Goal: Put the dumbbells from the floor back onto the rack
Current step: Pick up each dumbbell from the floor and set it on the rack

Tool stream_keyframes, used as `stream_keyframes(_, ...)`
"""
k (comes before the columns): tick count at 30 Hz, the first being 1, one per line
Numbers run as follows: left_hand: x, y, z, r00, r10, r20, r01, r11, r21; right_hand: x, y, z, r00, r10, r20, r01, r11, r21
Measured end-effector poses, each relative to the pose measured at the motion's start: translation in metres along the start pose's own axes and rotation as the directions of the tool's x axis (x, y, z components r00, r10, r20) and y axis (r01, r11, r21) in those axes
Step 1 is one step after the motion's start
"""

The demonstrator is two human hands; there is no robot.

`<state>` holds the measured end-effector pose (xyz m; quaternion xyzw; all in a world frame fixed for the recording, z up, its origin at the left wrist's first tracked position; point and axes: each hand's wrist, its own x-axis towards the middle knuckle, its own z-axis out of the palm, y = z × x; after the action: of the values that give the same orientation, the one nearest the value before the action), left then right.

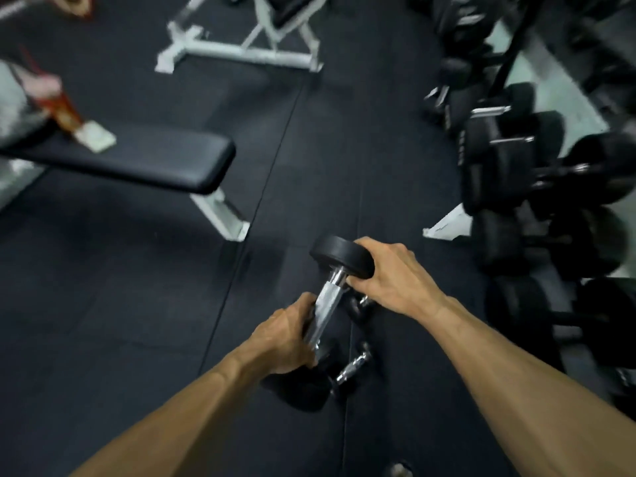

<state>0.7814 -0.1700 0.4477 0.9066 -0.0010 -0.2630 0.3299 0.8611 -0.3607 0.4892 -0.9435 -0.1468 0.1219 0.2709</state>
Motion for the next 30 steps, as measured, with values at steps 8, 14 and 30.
stream_keyframes(8, 0.001, 0.192, -0.046, 0.966, 0.248, 0.074, -0.254, 0.962, 0.1, -0.071, 0.029, -0.194, 0.966, 0.114, -0.233, -0.122, 0.992, -0.019)
stream_keyframes(14, 0.044, 0.35, -0.004, 0.88, 0.436, 0.187, -0.466, 0.87, 0.164, -0.134, 0.125, -0.311, 0.899, 0.249, -0.36, -0.288, 0.956, -0.059)
stream_keyframes(30, 0.146, 0.662, 0.168, 0.628, 0.542, 0.558, -0.751, 0.61, 0.253, -0.285, 0.366, -0.47, 0.618, 0.568, -0.544, -0.605, 0.785, 0.133)
